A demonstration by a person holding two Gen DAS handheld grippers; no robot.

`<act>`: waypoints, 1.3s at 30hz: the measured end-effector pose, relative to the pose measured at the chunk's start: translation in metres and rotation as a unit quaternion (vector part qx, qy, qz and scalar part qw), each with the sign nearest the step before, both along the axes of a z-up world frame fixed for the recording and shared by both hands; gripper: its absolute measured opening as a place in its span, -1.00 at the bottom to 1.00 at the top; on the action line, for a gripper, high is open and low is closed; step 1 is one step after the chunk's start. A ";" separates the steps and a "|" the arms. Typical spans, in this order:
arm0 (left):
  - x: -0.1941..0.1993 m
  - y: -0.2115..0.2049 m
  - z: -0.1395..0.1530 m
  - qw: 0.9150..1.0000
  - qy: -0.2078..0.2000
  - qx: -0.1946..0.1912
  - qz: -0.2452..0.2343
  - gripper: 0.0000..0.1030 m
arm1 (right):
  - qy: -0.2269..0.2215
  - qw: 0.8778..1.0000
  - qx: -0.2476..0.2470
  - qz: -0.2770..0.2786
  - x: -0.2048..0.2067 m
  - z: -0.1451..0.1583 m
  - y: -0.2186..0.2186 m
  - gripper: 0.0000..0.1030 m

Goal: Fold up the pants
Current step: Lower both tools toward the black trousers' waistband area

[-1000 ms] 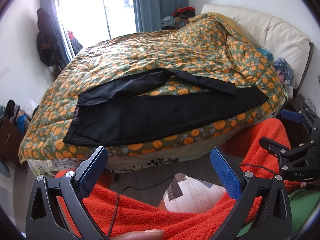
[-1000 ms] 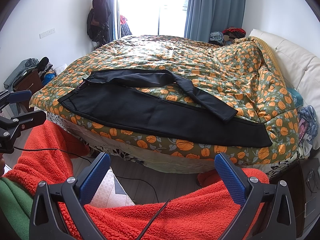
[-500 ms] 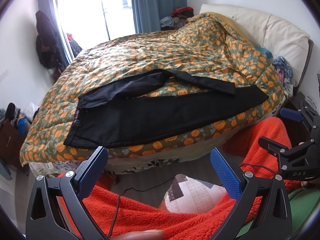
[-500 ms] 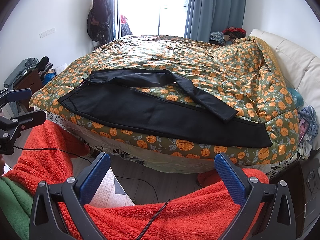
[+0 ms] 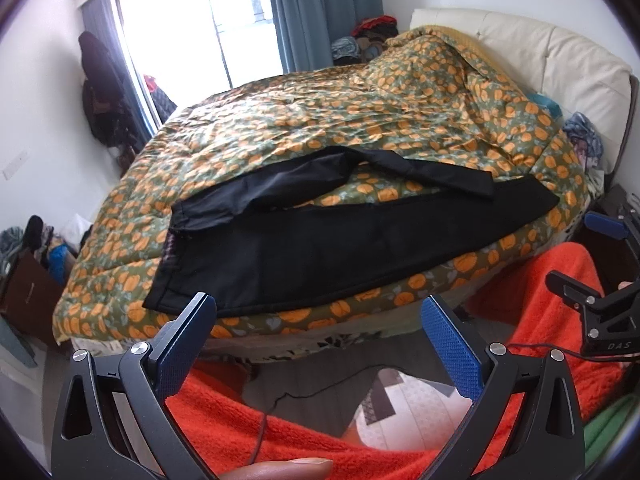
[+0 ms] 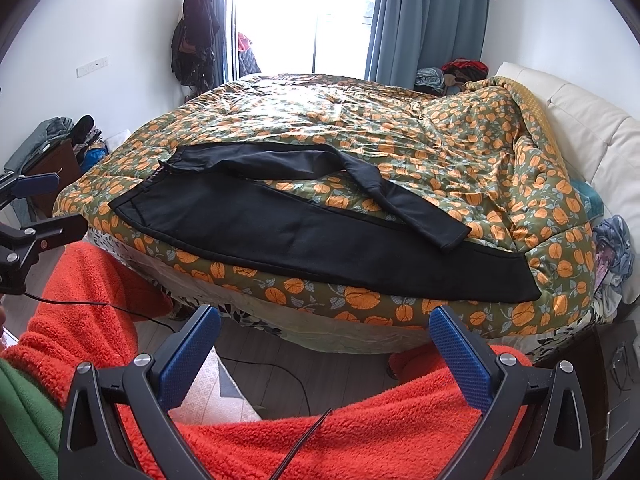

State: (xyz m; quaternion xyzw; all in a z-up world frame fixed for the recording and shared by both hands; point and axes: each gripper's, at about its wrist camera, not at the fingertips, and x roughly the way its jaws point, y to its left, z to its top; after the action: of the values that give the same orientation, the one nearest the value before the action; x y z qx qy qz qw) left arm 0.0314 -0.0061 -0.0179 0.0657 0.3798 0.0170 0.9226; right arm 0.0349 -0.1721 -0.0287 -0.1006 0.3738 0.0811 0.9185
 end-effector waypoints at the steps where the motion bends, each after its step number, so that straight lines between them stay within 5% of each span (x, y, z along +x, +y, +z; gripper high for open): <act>1: 0.011 0.001 0.000 1.000 0.001 0.008 0.001 0.99 | -0.003 1.000 -0.003 0.002 0.001 -0.001 0.001 1.00; 6: 0.053 0.009 -0.006 1.000 0.013 0.010 0.019 0.99 | -0.040 0.999 -0.022 0.001 0.036 -0.015 -0.005 1.00; 11: 0.068 0.015 -0.024 0.998 0.031 -0.035 0.034 0.99 | 0.002 0.999 0.016 -0.045 0.058 -0.039 -0.025 1.00; 17: 0.087 0.010 -0.059 0.996 0.063 -0.033 0.047 0.99 | 0.039 0.995 0.064 -0.068 0.080 -0.064 -0.056 1.00; 20: 0.110 0.012 -0.084 0.996 0.067 -0.034 0.053 0.99 | 0.029 0.996 0.062 -0.062 0.108 -0.072 -0.068 1.00; 28: 0.204 0.025 -0.181 0.988 0.129 -0.027 0.086 0.99 | 0.130 0.978 0.165 -0.013 0.218 -0.149 -0.068 1.00; 31: 0.216 0.051 -0.208 0.980 0.158 -0.006 0.125 0.99 | 0.165 0.973 0.135 -0.085 0.247 -0.188 -0.113 1.00; 35: 0.214 0.087 -0.219 0.976 0.155 -0.011 0.151 0.99 | 0.139 0.966 0.125 -0.181 0.246 -0.182 -0.203 0.99; 39: 0.212 0.101 -0.219 0.973 0.157 -0.043 0.166 0.99 | 0.132 0.923 0.209 -0.296 0.235 -0.176 -0.279 0.99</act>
State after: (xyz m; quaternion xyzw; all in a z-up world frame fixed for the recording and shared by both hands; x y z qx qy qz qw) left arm 0.2431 0.0948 -0.2370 -0.0362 0.5256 0.1435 0.8378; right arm 0.2699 -0.4514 -0.2048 0.2202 0.4788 -0.1055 0.8433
